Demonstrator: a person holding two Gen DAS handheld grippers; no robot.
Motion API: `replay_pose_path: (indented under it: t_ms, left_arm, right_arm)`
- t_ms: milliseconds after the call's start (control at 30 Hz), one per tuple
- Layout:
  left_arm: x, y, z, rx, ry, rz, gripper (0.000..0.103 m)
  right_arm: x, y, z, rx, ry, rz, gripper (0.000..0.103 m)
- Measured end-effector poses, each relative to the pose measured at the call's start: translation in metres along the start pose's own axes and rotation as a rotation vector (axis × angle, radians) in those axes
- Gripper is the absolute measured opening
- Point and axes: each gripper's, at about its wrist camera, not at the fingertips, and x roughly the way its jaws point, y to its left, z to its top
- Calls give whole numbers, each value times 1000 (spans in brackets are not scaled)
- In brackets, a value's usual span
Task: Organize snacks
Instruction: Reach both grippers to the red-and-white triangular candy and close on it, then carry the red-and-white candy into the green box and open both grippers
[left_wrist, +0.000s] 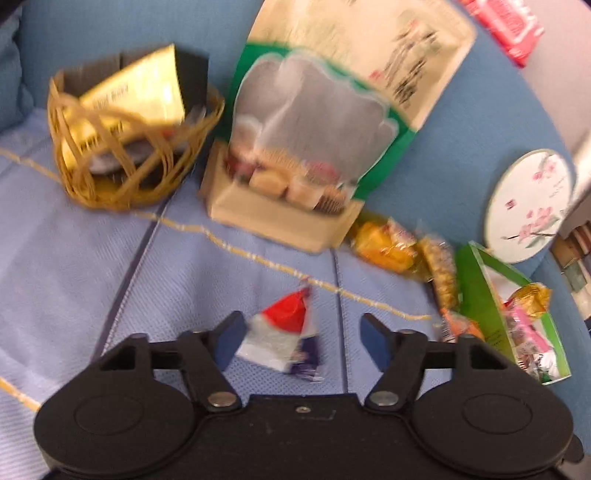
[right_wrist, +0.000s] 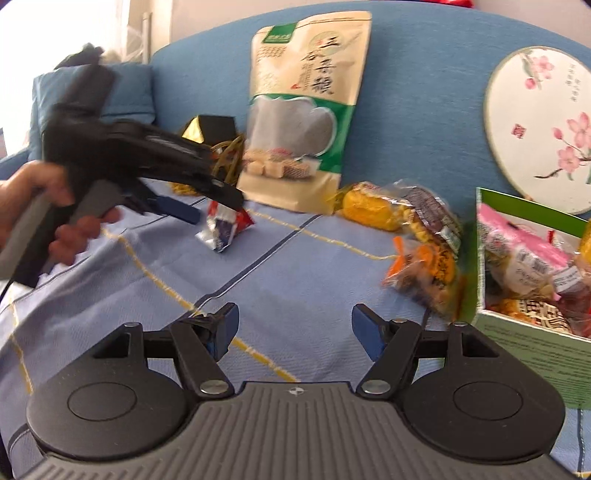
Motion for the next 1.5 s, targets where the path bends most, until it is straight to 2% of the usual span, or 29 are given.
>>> replay_pose_path:
  t_ms: [67,200,267,333,367,533,600,733,800,833,867,900,933,1000,1133,1267,1500]
  left_arm:
    - [7,-4,-3,22,41,-37,17]
    - [7,-27,-18,51,134,-204,0]
    - [3,-41,-25,83,154,-246,4]
    - [-5,-52,-29,127,117,-234,33]
    - [-8,-55,-30,148,101,-228,53]
    - [-6,-65,-33,186,132,-241,62]
    - [0,-68,-32,189,130,-236,67]
    - [18,-70,-32,178,144,-224,67]
    - [23,-70,-33,180,159,-219,62]
    - [24,-69,-34,179,170,-221,55]
    - [26,-69,-35,181,188,-231,37]
    - [27,-70,-37,183,203,-237,24]
    - [28,-71,-40,185,212,-238,24]
    - [25,-74,-41,195,200,-233,25]
    - [11,-88,-34,201,154,-249,25]
    - [-2,-115,-18,245,96,-293,25]
    - [6,-180,-2,334,69,-391,25]
  right_arm:
    - [1,1,0,-6,4,9,103]
    - [5,0,-1,-5,20,23,103]
    - [5,0,-1,-4,24,23,103]
    - [6,-1,-1,0,28,26,103]
    - [6,-1,-1,4,29,28,103]
    - [11,-5,-2,63,58,41,103]
    - [16,-8,-2,94,71,45,100]
    - [25,-15,2,175,69,35,93]
    - [30,-16,2,211,77,47,90]
    - [33,-15,2,214,84,48,87]
    - [34,-13,3,206,83,44,86]
    - [35,-11,3,194,83,37,81]
    - [35,-10,4,185,83,29,69]
    - [35,-11,4,181,87,4,56]
    - [23,-15,10,162,51,4,55]
    - [0,-22,23,156,-53,-48,55]
    - [-39,-58,30,203,-177,-173,55]
